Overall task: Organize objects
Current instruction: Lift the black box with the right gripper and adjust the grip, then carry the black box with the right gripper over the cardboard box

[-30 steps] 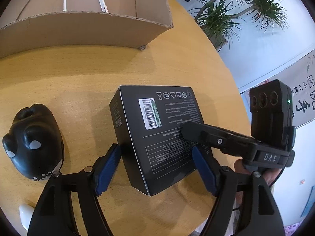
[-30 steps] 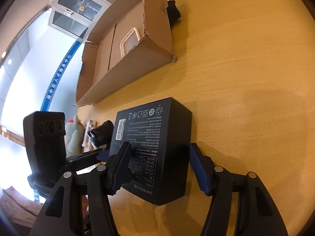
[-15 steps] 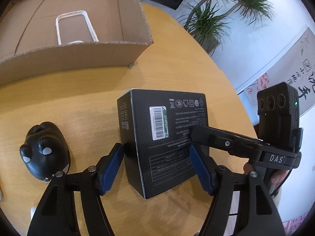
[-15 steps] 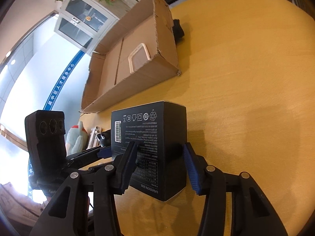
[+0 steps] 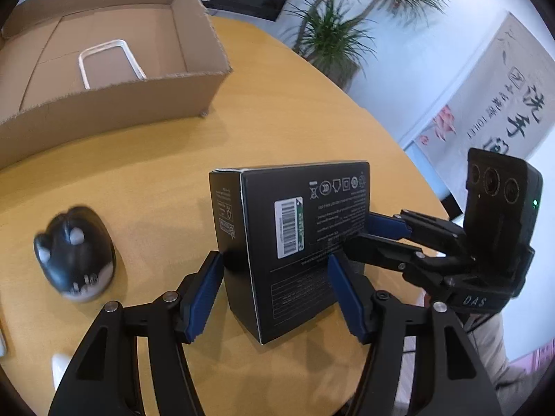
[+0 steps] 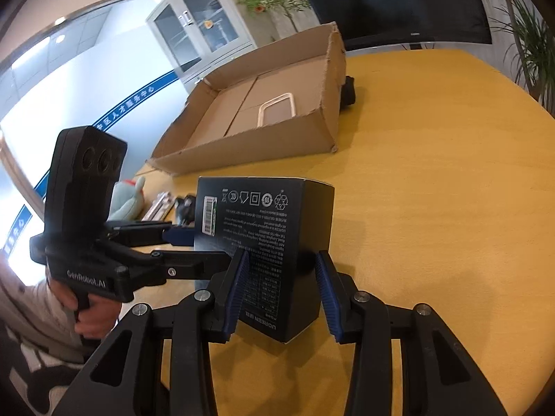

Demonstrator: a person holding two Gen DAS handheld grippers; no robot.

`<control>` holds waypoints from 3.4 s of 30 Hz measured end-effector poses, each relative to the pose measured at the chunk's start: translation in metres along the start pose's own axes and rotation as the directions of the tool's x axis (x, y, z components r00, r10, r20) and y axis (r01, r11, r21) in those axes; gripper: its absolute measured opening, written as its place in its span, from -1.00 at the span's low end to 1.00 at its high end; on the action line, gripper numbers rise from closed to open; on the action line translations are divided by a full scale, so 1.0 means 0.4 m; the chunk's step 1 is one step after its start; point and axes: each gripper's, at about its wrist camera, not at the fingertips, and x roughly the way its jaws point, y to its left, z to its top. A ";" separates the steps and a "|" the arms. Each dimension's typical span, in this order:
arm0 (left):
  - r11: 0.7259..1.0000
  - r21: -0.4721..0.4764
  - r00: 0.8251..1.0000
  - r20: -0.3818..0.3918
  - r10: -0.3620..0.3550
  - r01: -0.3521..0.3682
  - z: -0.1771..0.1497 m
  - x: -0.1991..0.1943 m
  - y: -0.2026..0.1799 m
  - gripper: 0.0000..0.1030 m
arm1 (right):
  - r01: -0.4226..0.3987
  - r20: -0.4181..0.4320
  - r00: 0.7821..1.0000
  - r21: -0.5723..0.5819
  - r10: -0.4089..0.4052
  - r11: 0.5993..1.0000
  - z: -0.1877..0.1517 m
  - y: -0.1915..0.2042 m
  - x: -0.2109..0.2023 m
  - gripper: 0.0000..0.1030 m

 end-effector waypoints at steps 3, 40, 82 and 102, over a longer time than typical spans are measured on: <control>1.000 0.018 1.000 0.023 -0.018 0.018 -0.032 -0.016 -0.007 0.19 | -0.015 0.000 1.000 0.004 0.015 1.000 -0.037 0.014 -0.017 -0.26; 0.998 -0.050 0.995 -0.099 -0.029 0.024 -0.017 0.041 0.020 0.54 | -0.050 -0.107 0.989 0.406 0.102 0.912 0.010 -0.091 0.093 0.01; 0.998 -0.036 0.979 0.196 0.061 -0.055 0.194 -0.168 0.094 0.53 | -0.028 0.041 0.999 0.135 0.023 0.991 0.338 0.104 0.051 -0.01; 0.979 -0.098 0.950 0.242 0.196 -0.177 0.331 -0.188 0.230 0.53 | -0.071 0.047 0.997 0.082 0.067 0.994 0.529 0.135 0.220 -0.01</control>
